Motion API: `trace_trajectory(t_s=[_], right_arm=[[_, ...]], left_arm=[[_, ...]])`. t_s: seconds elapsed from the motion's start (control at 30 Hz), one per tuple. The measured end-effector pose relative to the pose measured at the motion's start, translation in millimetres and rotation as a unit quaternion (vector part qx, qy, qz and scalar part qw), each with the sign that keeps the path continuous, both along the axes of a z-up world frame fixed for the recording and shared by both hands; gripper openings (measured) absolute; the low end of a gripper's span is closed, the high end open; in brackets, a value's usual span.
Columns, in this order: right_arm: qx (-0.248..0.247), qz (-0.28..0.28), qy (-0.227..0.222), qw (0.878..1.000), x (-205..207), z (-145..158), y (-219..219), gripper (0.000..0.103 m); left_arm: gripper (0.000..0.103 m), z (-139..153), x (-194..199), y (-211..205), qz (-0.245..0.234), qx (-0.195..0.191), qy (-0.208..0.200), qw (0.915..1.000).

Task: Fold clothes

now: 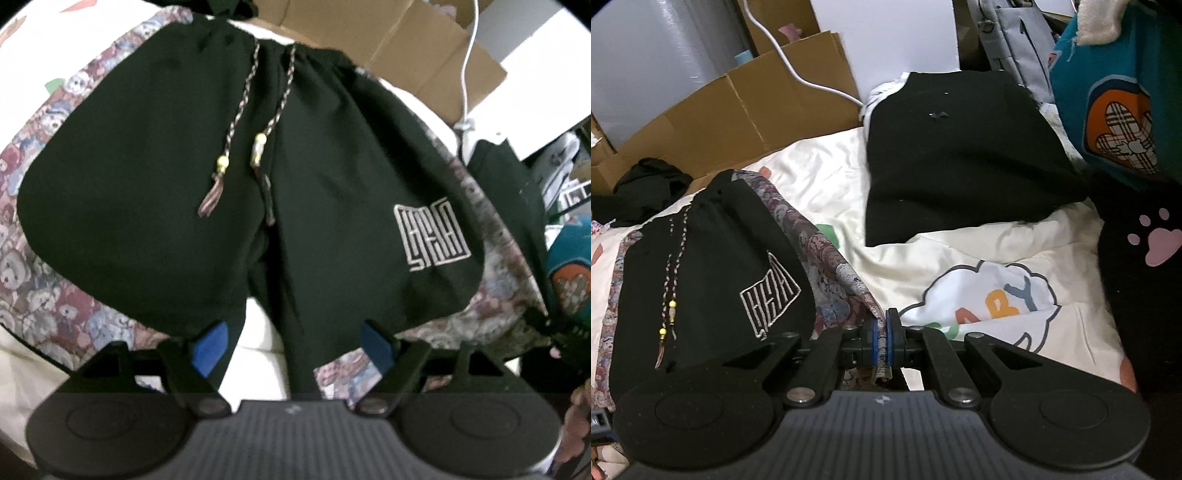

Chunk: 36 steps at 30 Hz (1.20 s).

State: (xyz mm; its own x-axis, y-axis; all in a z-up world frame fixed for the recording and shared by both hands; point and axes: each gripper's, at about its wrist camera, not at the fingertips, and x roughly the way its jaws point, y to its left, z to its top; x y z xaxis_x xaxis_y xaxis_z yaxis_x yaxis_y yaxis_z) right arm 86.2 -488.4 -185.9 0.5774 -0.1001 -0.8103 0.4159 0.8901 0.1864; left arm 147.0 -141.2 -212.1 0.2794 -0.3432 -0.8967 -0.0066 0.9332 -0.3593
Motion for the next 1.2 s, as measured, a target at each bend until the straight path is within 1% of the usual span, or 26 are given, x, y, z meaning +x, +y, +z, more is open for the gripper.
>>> trace_trajectory(t_s=[0.13,0.17,0.27,0.33,0.37,0.4,0.5,0.6,0.87,0.93,0.97,1.0,1.03,1.07,1.1,1.13,1.17,1.2], right_arm=[[0.002,-0.008,0.008,1.000,2.3,-6.5,-6.3,0.005],[0.003,-0.011,0.011,1.000,2.6,-8.7,-7.3,0.006],[0.015,-0.034,0.024,0.999,0.7,-18.6,-12.8,0.014],[0.038,-0.043,0.019,0.998,-2.7,-24.2,-17.5,0.032],[0.041,-0.048,0.014,0.998,-4.1,-24.6,-18.7,0.047],[0.044,-0.052,0.009,0.998,-5.1,-25.0,-19.9,0.052],[0.046,-0.057,0.002,0.997,-6.1,-25.3,-23.3,0.052],[0.055,-0.079,0.001,0.995,-10.0,-29.9,-30.2,0.052],[0.073,-0.093,0.014,0.993,-19.4,-45.6,-31.5,0.052],[0.074,-0.094,0.012,0.993,-20.8,-45.1,-31.1,0.052],[0.075,-0.095,0.012,0.993,-21.2,-44.7,-31.0,0.052],[0.075,-0.095,0.011,0.993,-21.2,-44.3,-30.9,0.052],[0.076,-0.094,0.010,0.993,-21.2,-44.1,-30.8,0.052],[0.077,-0.094,0.010,0.993,-21.2,-44.0,-30.5,0.052],[0.077,-0.093,0.010,0.993,-21.2,-44.1,-30.1,0.052],[0.078,-0.093,0.010,0.993,-21.4,-44.5,-29.6,0.052],[0.078,-0.093,0.010,0.993,-21.5,-45.5,-29.3,0.052],[0.078,-0.093,0.011,0.993,-21.6,-46.4,-28.8,0.052]], left_arm=[[0.081,-7.9,0.7,-2.6,-0.006,0.006,0.005,1.0000],[0.081,-8.2,1.4,-2.1,-0.005,0.008,0.006,0.9999],[0.081,-11.8,2.6,-1.0,-0.002,0.012,0.012,0.9998],[0.081,-15.2,2.2,-0.8,-0.004,0.016,0.016,0.9997],[0.081,-16.9,1.9,-0.8,-0.005,0.018,0.018,0.9997],[0.081,-17.9,1.8,-0.9,-0.006,0.019,0.020,0.9996],[0.081,-20.2,1.4,-1.8,-0.005,0.021,0.025,0.9994],[0.082,-22.2,0.1,-5.4,-0.009,0.021,0.029,0.9993],[0.082,-36.9,-4.3,-26.4,-0.033,0.028,0.047,0.9979],[0.075,-42.2,-6.5,-30.0,-0.037,0.032,0.054,0.9973],[0.069,-44.9,-7.9,-29.9,-0.038,0.030,0.059,0.9971],[0.061,-46.7,-8.9,-29.4,-0.038,0.029,0.061,0.9970],[0.057,-48.1,-9.7,-29.1,-0.037,0.029,0.062,0.9970],[0.049,-49.2,-10.1,-29.0,-0.036,0.028,0.063,0.9970],[0.039,-49.8,-10.3,-27.9,-0.037,0.026,0.064,0.9969],[0.033,-50.1,-10.3,-26.5,-0.038,0.023,0.065,0.9969],[0.024,-49.9,-10.3,-24.6,-0.041,0.021,0.067,0.9967],[0.019,-48.7,-10.8,-21.7,-0.046,0.018,0.068,0.9965]])
